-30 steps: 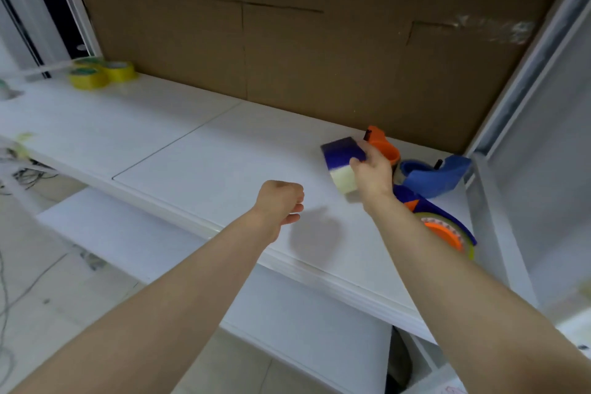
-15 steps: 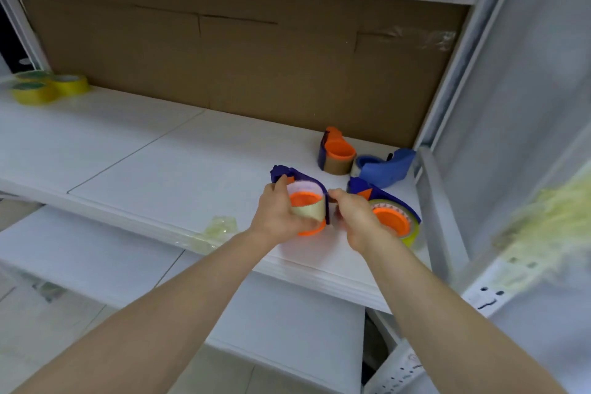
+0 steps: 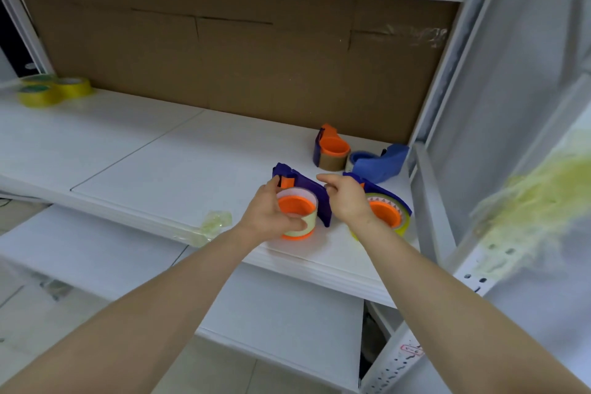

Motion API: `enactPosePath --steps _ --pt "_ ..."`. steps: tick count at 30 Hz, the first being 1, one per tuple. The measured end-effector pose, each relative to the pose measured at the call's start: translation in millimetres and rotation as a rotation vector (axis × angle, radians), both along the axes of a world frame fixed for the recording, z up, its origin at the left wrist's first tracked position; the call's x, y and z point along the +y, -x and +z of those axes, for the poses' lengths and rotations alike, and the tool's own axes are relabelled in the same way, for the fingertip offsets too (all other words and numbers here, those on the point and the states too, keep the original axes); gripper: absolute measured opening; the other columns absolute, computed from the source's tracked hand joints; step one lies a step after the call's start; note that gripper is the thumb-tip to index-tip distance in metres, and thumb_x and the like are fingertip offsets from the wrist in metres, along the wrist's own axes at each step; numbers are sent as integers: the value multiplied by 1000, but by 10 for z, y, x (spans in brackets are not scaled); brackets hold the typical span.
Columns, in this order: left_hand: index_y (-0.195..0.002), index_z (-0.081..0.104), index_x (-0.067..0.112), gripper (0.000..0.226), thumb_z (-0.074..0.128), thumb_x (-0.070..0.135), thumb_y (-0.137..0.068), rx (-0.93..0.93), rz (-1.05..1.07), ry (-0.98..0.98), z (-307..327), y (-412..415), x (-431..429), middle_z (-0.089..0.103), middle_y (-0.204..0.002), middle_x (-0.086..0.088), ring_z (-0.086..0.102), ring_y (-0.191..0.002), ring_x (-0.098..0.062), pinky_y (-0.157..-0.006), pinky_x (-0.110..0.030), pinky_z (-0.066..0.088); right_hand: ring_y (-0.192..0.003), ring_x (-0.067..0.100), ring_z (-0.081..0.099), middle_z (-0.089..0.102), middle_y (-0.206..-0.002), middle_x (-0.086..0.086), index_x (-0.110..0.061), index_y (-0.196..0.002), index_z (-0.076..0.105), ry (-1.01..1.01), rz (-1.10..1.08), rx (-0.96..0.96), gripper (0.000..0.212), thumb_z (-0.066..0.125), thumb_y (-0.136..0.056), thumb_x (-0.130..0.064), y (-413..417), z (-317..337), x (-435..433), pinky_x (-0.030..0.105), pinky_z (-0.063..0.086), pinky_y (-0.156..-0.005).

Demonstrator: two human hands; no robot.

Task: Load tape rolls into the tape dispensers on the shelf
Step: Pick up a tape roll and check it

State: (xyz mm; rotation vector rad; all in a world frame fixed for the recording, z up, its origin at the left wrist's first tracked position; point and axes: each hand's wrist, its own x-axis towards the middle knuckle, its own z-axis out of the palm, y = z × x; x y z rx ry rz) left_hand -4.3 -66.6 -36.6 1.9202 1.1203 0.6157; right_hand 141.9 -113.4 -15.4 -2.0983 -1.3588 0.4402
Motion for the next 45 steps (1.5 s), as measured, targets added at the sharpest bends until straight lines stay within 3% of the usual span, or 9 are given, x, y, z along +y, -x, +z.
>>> enactPosePath --steps 6,12,17,20,25,28,33,39,45 --pt "-122 46 21 84 85 13 -48 48 -79 3 47 201 20 52 -116 -3 56 -105 -23 -81 -29 48 -111 23 57 57 -131 5 -22 -139 42 88 175 -248 44 42 -96 -13 55 23 -87 32 53 -84" --pt "-117 43 30 72 81 1 -62 -54 -81 46 149 187 -31 53 -108 3 54 -102 -19 -81 -24 48 -103 25 61 60 -120 11 -21 -143 33 167 169 -532 57 43 -91 1 26 -6 -163 33 54 -78" --pt "-143 34 18 82 76 29 -74 -120 55 209 320 181 -63 37 -134 -2 46 -117 -19 -90 -27 40 -99 25 62 62 -114 10 -18 -139 38 135 146 -639 52 46 -91 -2 15 -44 -219 34 55 -72" --pt "-127 51 12 60 68 42 -77 -363 174 413 413 265 -16 55 -123 -10 55 -103 -20 -84 -29 49 -121 22 51 52 -135 4 -21 -138 42 -102 62 -445 48 48 -91 -21 71 2 -187 36 50 -91" --pt "-120 55 16 39 49 39 -90 -752 150 665 543 529 94 61 -109 -10 60 -95 -21 -86 -33 52 -124 10 43 36 -142 -8 -25 -148 21 -156 325 627 80 67 -82 -21 503 307 102 26 37 -97" --pt "-123 58 10 50 39 44 -92 -791 71 721 612 785 165 66 -103 -11 63 -94 -22 -88 -32 51 -123 10 47 41 -135 -14 -29 -146 22 -111 451 586 105 85 -62 -31 836 306 281 32 43 -101" --pt "-101 60 10 49 38 52 -92 -743 194 673 645 1581 463 66 -92 -12 62 -84 -23 -85 -34 51 -112 12 55 56 -125 -7 -27 -131 42 -245 440 534 84 87 -61 -19 1590 389 732 28 51 -89" --pt "-113 61 5 60 69 51 -76 -545 551 249 585 3176 1065 65 -106 -9 65 -93 -20 -75 -28 56 -124 17 46 45 -138 -7 -30 -140 32 -194 557 176 96 83 -58 -29 3138 412 1554 39 45 -99" --pt "-81 66 0 23 71 22 -82 -574 711 162 537 4577 1536 57 -59 -4 56 -53 -13 -76 -32 57 -136 20 34 31 -150 -1 -22 -149 11 -120 710 232 115 85 -61 -24 4551 334 2234 36 36 -108"
